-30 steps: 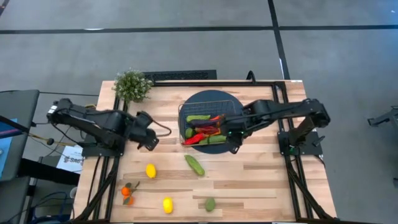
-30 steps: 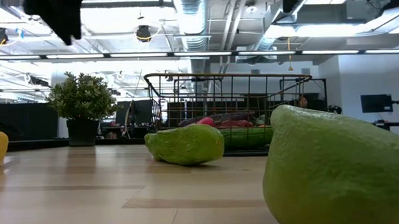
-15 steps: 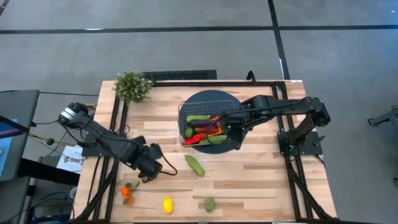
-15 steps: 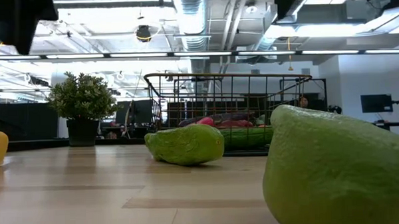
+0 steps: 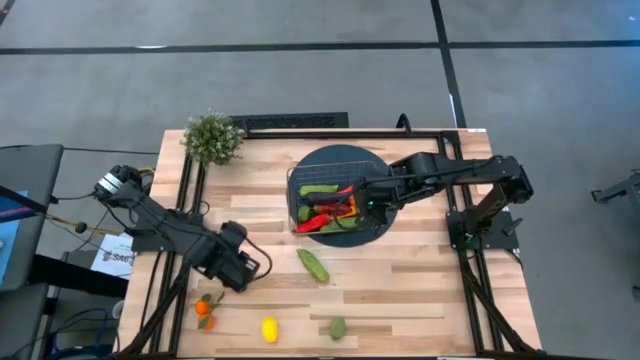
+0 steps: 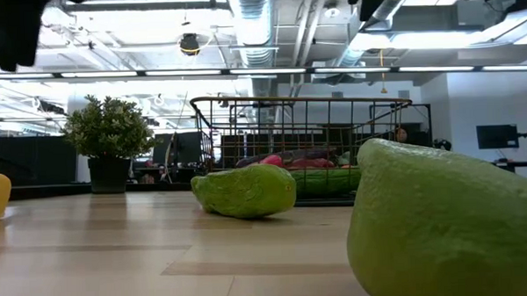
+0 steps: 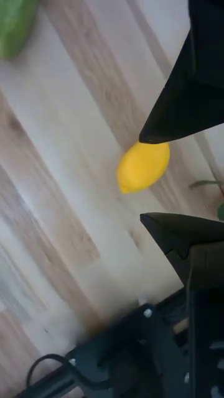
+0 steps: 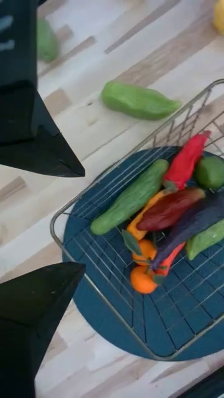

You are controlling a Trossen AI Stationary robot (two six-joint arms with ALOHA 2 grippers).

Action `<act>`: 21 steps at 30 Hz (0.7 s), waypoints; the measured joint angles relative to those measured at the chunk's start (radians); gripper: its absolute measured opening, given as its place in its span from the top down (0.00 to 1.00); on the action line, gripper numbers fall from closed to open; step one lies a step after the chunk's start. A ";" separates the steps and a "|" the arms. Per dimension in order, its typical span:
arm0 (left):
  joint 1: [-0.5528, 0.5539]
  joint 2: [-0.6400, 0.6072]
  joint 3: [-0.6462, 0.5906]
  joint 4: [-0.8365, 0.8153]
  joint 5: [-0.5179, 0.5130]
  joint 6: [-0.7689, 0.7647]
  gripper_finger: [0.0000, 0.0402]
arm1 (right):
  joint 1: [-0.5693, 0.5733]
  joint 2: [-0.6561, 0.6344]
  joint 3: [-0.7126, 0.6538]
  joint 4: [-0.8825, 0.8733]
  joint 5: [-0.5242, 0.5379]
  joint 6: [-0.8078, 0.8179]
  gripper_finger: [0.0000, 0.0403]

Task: Build produce basket
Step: Put the top lemon into the wire basket

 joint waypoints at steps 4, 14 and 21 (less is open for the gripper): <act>-0.085 0.000 0.000 0.019 -0.064 -0.143 0.55 | -0.004 0.000 0.000 0.012 0.015 0.012 0.37; -0.211 0.013 0.000 0.037 -0.079 -0.532 0.52 | -0.004 0.000 0.000 0.025 0.015 -0.130 0.37; -0.196 0.119 0.000 0.056 0.087 -0.735 0.48 | -0.007 0.000 0.000 -0.006 0.016 -0.346 0.37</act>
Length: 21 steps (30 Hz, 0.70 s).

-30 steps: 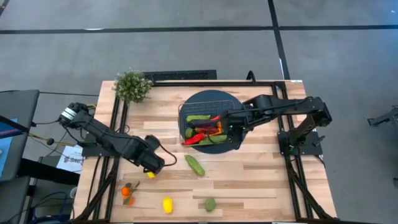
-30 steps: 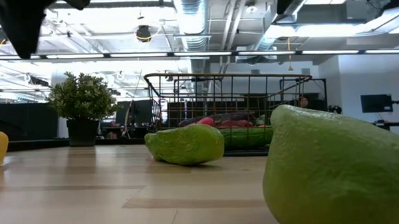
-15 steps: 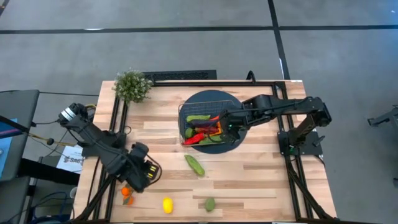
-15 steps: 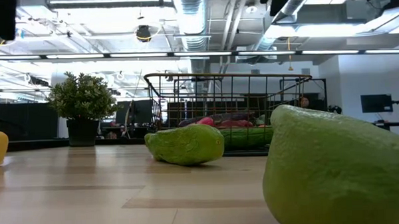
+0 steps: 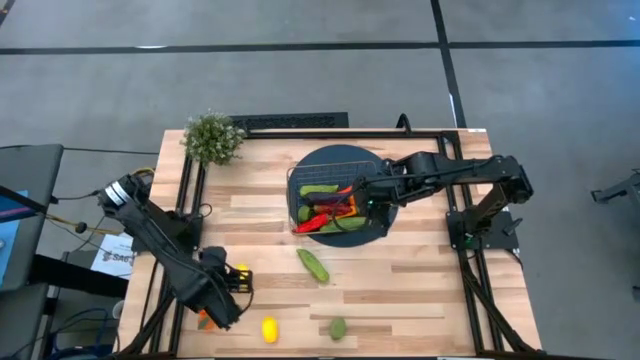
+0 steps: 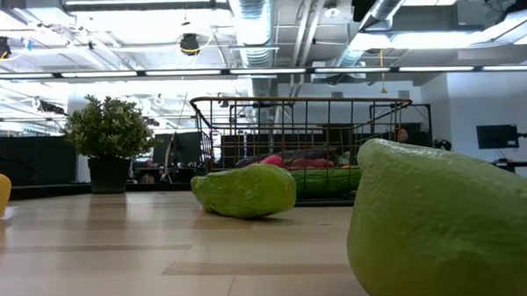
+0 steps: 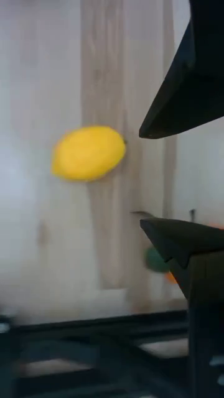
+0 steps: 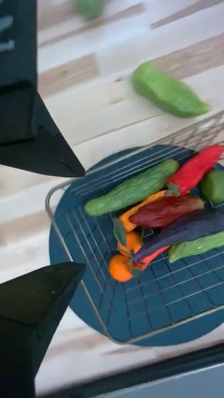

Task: Build produce basket
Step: Put the top lemon into the wire basket

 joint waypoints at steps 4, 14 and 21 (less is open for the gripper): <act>0.056 0.052 0.000 0.108 0.035 -0.013 0.46 | -0.011 0.000 0.000 -0.028 0.035 -0.135 0.37; 0.160 0.158 0.000 0.177 0.067 0.003 0.43 | -0.074 -0.033 0.000 -0.050 0.078 -0.323 0.37; 0.184 0.187 0.001 0.137 0.087 -0.010 0.42 | -0.110 -0.068 0.000 -0.024 0.078 -0.382 0.37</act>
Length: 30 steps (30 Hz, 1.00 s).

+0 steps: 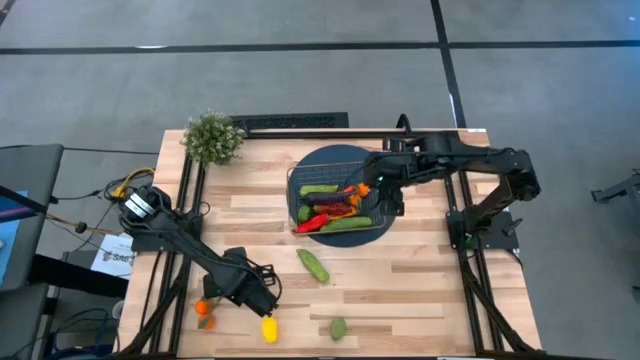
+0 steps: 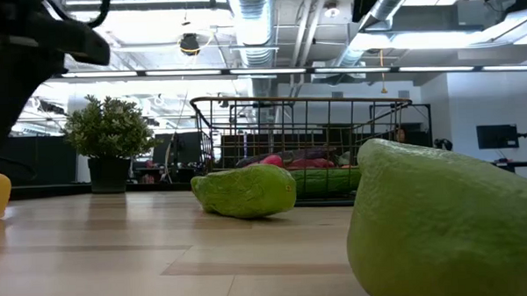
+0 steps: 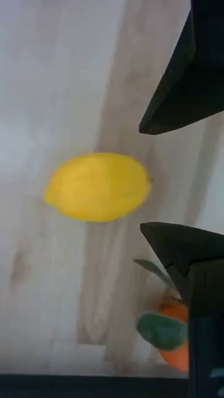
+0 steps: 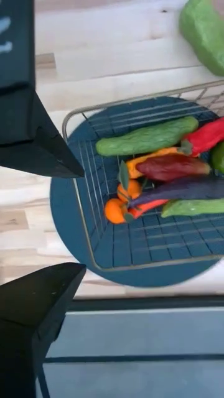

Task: Build produce basket
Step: Put the top lemon into the wire basket

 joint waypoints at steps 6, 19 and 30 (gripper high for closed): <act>0.025 0.026 -0.005 -0.040 0.013 0.006 0.42 | -0.012 -0.021 0.000 0.014 0.000 -0.036 0.37; 0.025 0.053 -0.065 0.055 0.059 0.004 0.42 | -0.019 -0.030 0.000 0.046 -0.001 -0.086 0.37; 0.049 0.054 -0.145 0.152 0.025 0.004 0.42 | -0.019 -0.030 0.000 0.047 -0.002 -0.096 0.37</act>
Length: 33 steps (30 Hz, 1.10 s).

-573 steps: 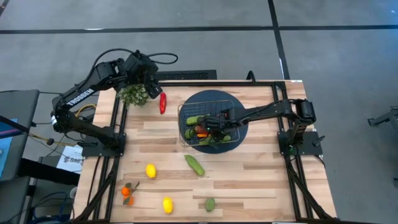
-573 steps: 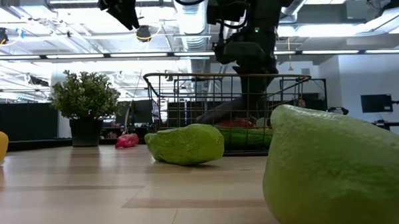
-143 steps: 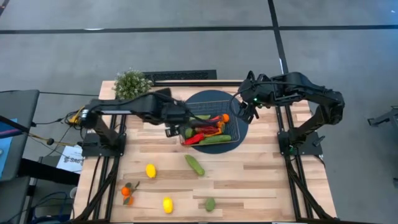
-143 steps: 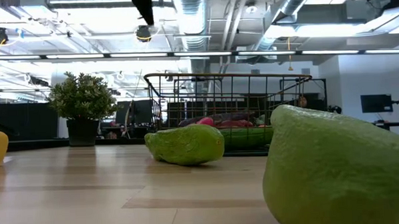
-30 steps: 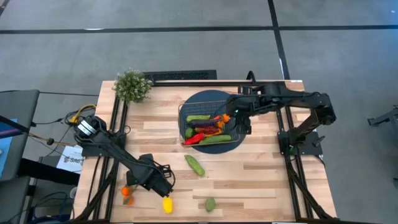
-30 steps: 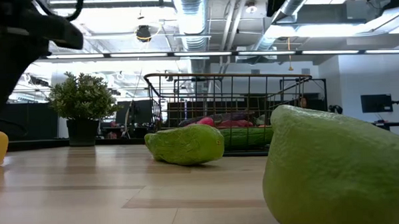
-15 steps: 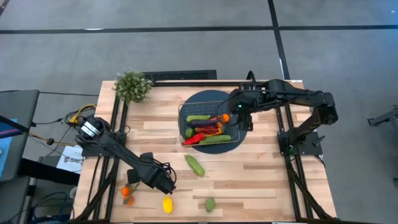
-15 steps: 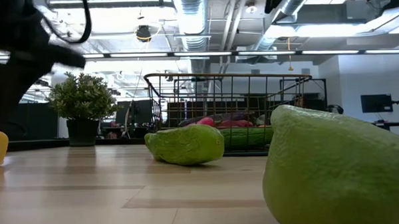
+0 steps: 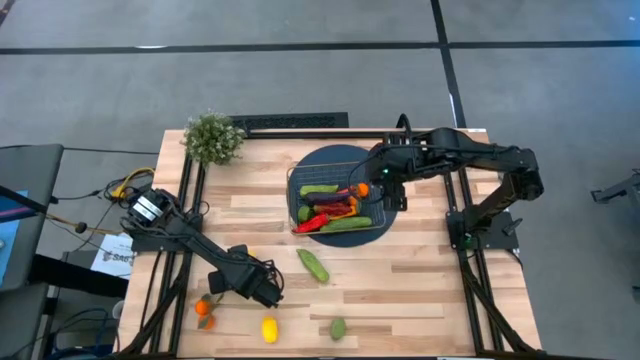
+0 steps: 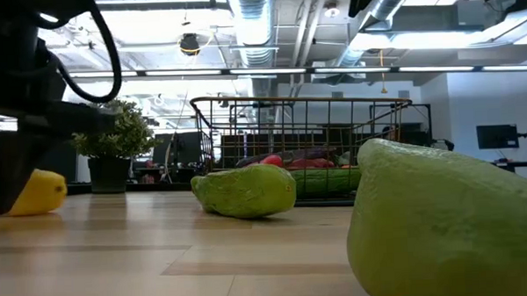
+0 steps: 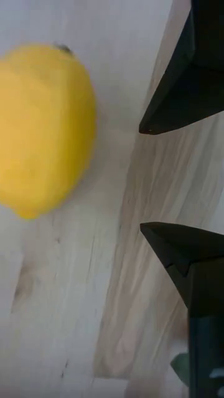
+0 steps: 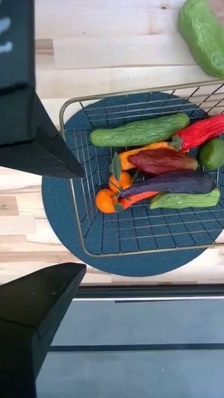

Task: Build produce basket
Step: Put the top lemon into the wire basket

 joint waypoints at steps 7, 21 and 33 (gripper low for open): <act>0.000 0.000 0.085 -0.099 -0.075 0.096 0.42 | 0.000 0.000 0.000 -0.003 -0.001 0.000 0.37; 0.100 -0.031 0.217 -0.313 -0.196 1.080 0.42 | 0.000 0.000 0.000 0.000 -0.002 0.190 0.37; 0.169 -0.116 0.041 -0.204 -0.144 1.531 0.42 | 0.003 0.000 0.000 0.000 -0.003 0.423 0.37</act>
